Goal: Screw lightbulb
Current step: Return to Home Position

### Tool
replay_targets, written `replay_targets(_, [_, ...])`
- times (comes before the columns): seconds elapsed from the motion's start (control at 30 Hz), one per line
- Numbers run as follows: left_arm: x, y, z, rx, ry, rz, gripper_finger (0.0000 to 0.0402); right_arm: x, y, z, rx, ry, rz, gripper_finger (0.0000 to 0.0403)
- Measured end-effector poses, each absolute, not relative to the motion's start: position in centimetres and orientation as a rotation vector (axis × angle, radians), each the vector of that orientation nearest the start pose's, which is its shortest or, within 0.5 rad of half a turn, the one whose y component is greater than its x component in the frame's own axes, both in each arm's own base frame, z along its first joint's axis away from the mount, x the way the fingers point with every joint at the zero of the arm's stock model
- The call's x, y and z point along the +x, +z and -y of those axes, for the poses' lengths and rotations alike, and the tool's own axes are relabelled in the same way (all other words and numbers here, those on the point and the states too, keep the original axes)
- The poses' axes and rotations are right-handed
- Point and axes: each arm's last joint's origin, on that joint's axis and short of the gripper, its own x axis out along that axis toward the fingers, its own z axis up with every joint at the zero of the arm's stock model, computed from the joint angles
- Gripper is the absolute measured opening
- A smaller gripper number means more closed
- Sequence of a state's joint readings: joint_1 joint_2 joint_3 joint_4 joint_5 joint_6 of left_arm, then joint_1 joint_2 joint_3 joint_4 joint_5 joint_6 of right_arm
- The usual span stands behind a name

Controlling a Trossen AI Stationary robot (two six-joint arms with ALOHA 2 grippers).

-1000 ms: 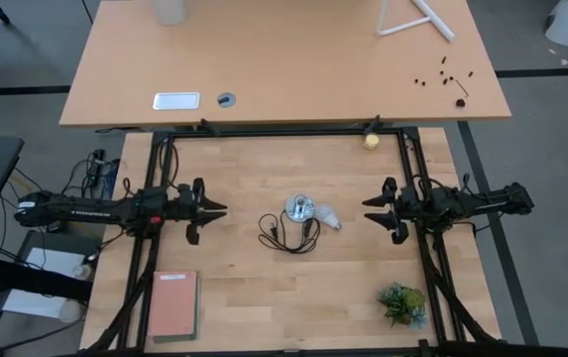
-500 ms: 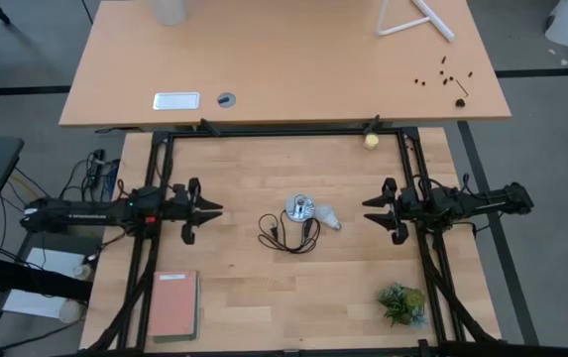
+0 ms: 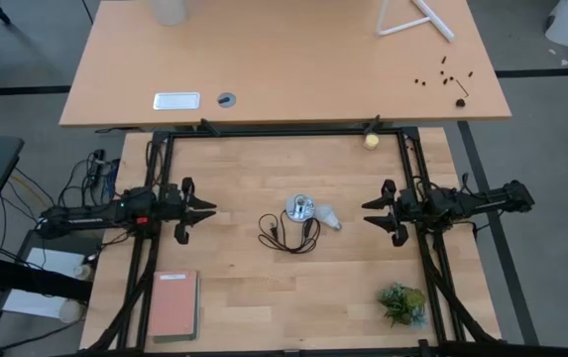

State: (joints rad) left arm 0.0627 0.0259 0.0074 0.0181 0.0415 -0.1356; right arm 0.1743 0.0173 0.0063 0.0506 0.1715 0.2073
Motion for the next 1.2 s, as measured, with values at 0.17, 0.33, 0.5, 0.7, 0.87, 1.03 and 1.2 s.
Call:
replay_targets(0.17, [9.71,16.78,-0.5,-0.134,0.022,0.027,0.0089,9.96,16.53,-1.3,0.206,0.006,-0.009,0.0191])
replay_targets(0.33, [9.71,16.74,-0.5,-0.135,0.031,0.025,0.0089,9.97,16.5,-1.63,0.205,0.038,-0.017,0.019])
replay_targets(0.5, [9.72,16.73,-0.01,-0.135,-0.017,0.021,0.0089,9.92,16.52,-1.93,0.205,0.068,-0.017,0.0192])
replay_targets(0.7, [9.71,16.73,0.41,-0.136,-0.061,0.018,0.0089,9.91,16.55,-1.94,0.206,0.07,-0.014,0.0192])
replay_targets(0.87, [9.71,16.73,0.41,-0.136,-0.061,0.018,0.0089,9.91,16.55,-1.94,0.206,0.07,-0.014,0.0192])
replay_targets(1.03, [9.71,16.73,0.41,-0.136,-0.061,0.018,0.0089,9.91,16.54,-1.94,0.206,0.07,-0.015,0.0192])
replay_targets(1.2, [9.71,16.74,0.42,-0.136,-0.064,0.018,0.0089,9.91,16.54,-1.94,0.206,0.07,-0.015,0.0192])
